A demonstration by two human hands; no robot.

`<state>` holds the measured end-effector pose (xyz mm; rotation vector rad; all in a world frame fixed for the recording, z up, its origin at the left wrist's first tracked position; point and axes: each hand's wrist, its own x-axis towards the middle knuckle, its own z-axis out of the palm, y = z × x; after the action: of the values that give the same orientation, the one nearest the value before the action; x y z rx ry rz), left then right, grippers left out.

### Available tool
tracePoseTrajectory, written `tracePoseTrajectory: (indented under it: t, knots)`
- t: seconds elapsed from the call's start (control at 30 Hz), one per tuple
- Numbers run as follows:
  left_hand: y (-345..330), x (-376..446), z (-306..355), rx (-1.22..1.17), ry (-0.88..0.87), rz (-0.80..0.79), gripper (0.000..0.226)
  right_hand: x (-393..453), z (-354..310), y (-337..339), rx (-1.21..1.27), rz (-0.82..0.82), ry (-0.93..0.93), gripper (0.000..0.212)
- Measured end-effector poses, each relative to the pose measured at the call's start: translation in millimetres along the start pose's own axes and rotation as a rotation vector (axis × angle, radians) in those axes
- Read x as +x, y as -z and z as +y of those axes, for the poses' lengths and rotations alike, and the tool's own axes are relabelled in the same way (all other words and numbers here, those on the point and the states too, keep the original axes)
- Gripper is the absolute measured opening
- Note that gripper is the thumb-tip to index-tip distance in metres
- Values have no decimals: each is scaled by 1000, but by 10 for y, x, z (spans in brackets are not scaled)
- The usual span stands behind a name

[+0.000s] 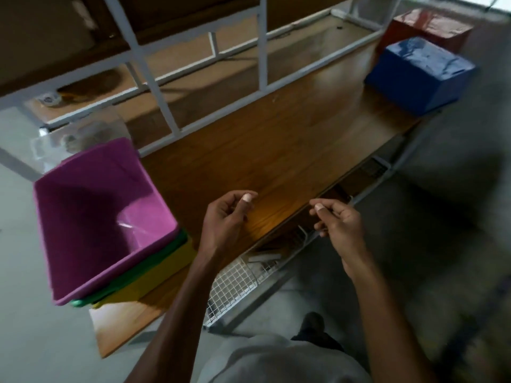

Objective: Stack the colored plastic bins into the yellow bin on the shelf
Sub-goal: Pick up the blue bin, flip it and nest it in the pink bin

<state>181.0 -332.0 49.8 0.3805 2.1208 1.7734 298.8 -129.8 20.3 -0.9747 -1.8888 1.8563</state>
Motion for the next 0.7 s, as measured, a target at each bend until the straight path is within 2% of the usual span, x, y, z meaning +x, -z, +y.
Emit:
tracePoseTrajectory:
  t: [0.33, 0.7]
  knots:
    - [-2015, 665, 106, -35, 117, -203, 22, 963, 192, 1647, -44, 128, -107, 17]
    - [-3278, 1604, 81, -136, 321, -176, 30, 2318, 17, 2728, -21, 120, -167, 16]
